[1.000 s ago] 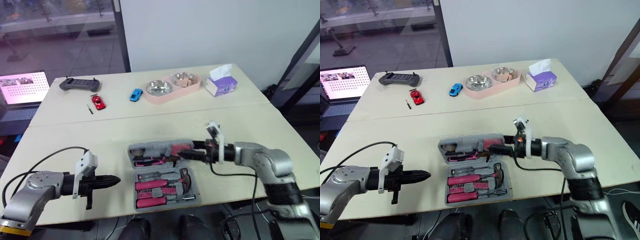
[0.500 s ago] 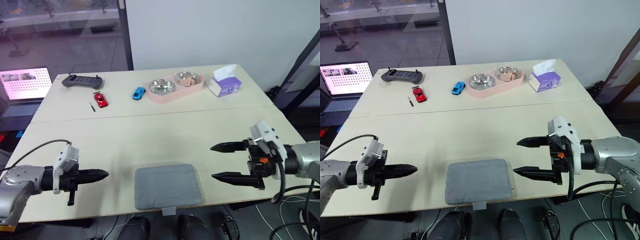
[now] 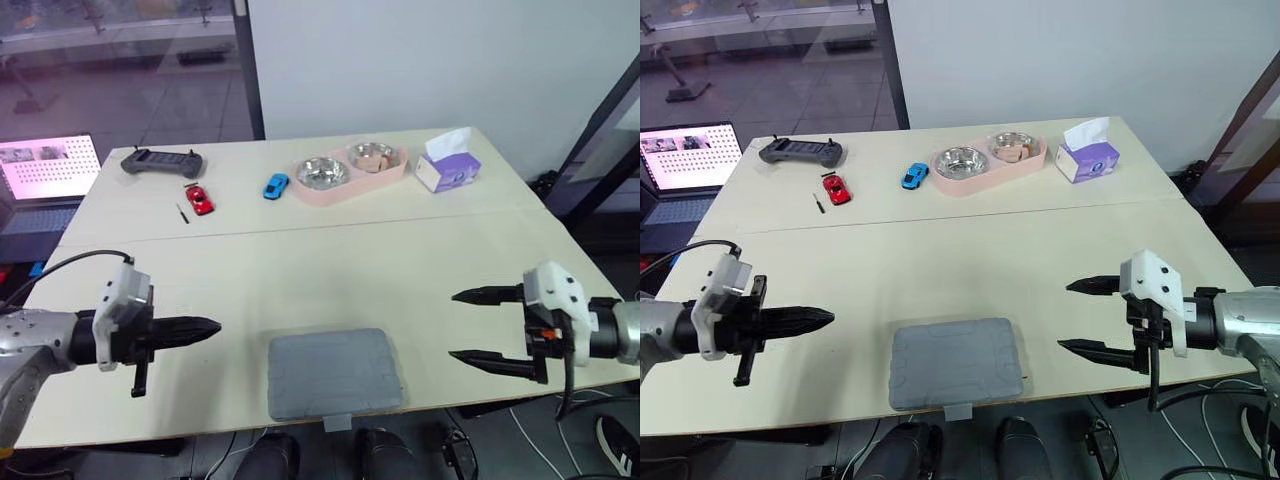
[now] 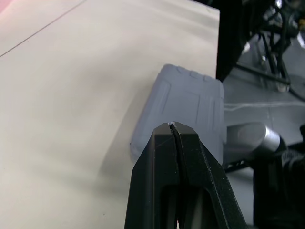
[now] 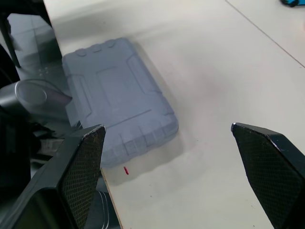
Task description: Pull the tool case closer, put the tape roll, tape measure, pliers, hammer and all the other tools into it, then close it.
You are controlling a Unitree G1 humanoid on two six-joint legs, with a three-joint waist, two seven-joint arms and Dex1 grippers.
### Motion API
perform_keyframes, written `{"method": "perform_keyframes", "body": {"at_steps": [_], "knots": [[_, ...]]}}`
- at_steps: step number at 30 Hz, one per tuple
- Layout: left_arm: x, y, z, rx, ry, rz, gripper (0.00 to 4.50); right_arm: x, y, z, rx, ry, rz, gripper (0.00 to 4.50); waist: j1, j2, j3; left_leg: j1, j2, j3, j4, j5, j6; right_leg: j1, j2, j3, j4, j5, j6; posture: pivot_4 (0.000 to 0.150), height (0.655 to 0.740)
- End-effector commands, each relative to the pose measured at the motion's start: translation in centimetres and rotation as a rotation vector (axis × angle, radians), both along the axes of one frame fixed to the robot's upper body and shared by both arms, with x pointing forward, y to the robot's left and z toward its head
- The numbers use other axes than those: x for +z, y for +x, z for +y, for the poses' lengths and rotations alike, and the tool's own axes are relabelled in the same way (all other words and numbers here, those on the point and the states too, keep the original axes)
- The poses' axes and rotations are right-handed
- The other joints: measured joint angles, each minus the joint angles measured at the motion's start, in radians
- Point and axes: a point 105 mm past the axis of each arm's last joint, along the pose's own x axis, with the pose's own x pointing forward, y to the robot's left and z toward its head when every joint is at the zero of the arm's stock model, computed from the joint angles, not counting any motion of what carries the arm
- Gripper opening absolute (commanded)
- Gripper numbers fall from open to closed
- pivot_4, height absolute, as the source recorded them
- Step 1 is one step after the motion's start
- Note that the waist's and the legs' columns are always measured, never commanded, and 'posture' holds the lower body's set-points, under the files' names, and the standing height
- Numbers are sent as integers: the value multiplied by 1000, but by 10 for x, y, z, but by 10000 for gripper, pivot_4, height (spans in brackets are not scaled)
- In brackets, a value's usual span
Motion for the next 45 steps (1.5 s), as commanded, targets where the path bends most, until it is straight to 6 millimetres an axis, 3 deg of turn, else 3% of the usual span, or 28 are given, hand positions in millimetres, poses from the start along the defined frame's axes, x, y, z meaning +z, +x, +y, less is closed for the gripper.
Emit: {"method": "perform_keyframes", "body": {"at_steps": [1,19,25,26,28,30,31,37,45], "knots": [[13,-1,-1,3,1,-55,0,3,1,2,11,11,-27,44505,1,0,0,0,0,0,0,0,0,0,0,0,0,0,0,1500,7400],[8,-4,-5,21,21,-69,0,-4,-1,8,27,16,68,44505,0,0,0,0,0,0,0,0,0,0,0,0,0,0,0,1500,7400],[6,-3,-6,18,27,-69,0,1,-13,20,123,23,65,44505,-3,0,1,0,-1,-2,0,0,0,2,0,-1,0,0,0,1500,7400],[5,-4,-6,17,29,-68,0,1,-14,21,134,17,64,44505,-13,1,1,0,-4,-7,0,0,0,6,-4,-8,0,0,0,1500,7400],[4,-3,-6,18,30,-67,0,-1,-12,21,117,18,68,44505,-28,3,3,2,-19,-27,1,3,4,18,-28,-42,8,-9,5,1500,7400],[3,-3,-6,18,31,-67,0,-1,-12,22,113,32,80,44505,-22,7,5,2,-39,-56,1,6,7,26,-37,-60,11,-17,11,1500,7400],[3,-4,-6,18,31,-67,0,-2,-12,22,115,36,81,44505,-13,8,5,2,-38,-59,2,6,5,19,-29,-50,11,-18,13,1500,7400],[0,-4,-7,19,32,-62,0,-4,-13,22,129,27,89,44505,21,9,6,0,-36,-57,-3,9,-1,20,-31,-47,9,-16,14,1500,7400],[-2,-5,-6,23,36,-59,0,-7,-13,22,131,21,94,44505,27,9,6,0,-36,-55,-2,9,-1,20,-31,-45,9,-18,11,1500,7400]]}}
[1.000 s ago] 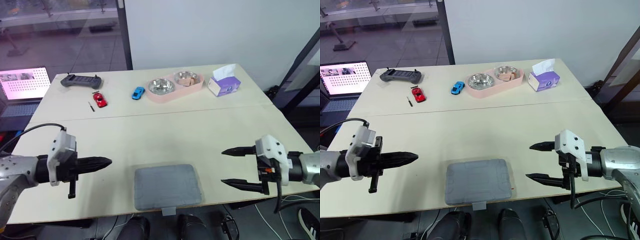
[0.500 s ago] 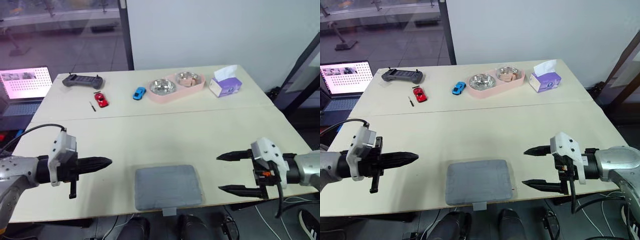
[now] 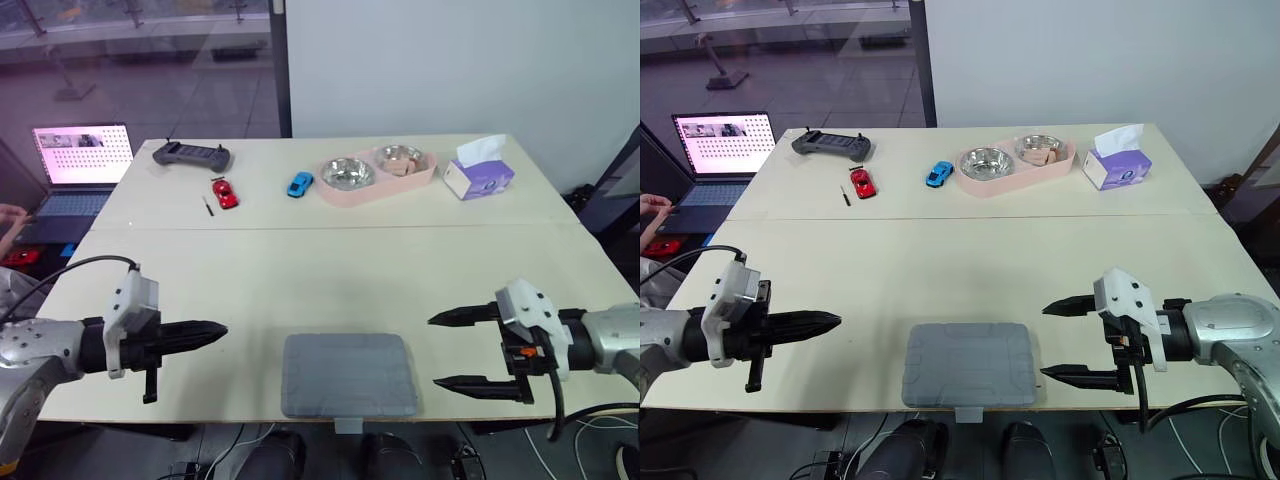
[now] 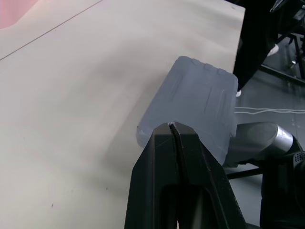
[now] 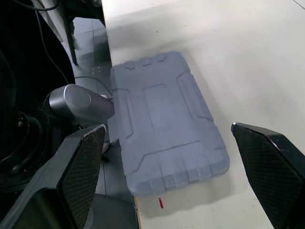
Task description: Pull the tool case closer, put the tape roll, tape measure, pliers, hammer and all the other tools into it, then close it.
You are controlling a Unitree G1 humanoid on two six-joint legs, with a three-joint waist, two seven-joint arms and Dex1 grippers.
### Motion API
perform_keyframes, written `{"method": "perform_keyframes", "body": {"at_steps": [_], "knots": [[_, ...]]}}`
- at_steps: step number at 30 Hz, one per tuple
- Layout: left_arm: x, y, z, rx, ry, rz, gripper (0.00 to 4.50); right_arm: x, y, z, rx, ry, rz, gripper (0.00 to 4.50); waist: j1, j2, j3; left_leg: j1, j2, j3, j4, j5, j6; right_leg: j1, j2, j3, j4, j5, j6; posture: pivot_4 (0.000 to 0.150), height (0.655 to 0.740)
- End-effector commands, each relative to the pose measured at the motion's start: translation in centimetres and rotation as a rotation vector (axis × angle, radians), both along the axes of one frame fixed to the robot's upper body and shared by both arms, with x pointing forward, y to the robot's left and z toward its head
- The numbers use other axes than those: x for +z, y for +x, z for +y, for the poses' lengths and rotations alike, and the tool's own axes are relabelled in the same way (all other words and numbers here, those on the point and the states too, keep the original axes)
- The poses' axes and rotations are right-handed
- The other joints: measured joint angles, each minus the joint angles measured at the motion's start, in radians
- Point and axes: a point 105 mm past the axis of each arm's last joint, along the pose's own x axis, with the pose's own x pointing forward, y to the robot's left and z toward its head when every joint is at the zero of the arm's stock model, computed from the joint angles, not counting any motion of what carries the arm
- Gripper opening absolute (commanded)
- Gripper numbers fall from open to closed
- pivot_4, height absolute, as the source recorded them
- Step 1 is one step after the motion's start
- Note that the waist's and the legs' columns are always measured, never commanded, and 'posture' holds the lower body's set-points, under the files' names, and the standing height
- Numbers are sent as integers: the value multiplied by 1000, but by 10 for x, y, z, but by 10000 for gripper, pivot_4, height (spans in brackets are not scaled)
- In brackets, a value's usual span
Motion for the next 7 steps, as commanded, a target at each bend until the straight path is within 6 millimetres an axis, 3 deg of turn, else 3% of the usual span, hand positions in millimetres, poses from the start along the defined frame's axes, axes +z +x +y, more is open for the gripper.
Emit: {"method": "perform_keyframes", "body": {"at_steps": [1,7], "knots": [[6,0,-1,-5,7,-39,0,2,-1,0,15,-7,-14,44505,-1,0,0,0,0,0,0,0,0,0,0,0,0,0,0,1500,7400],[6,0,-1,-3,9,-43,0,1,-1,0,14,-8,-15,44505,-1,0,0,0,0,0,0,0,0,0,0,0,0,0,0,1500,7400]]}}
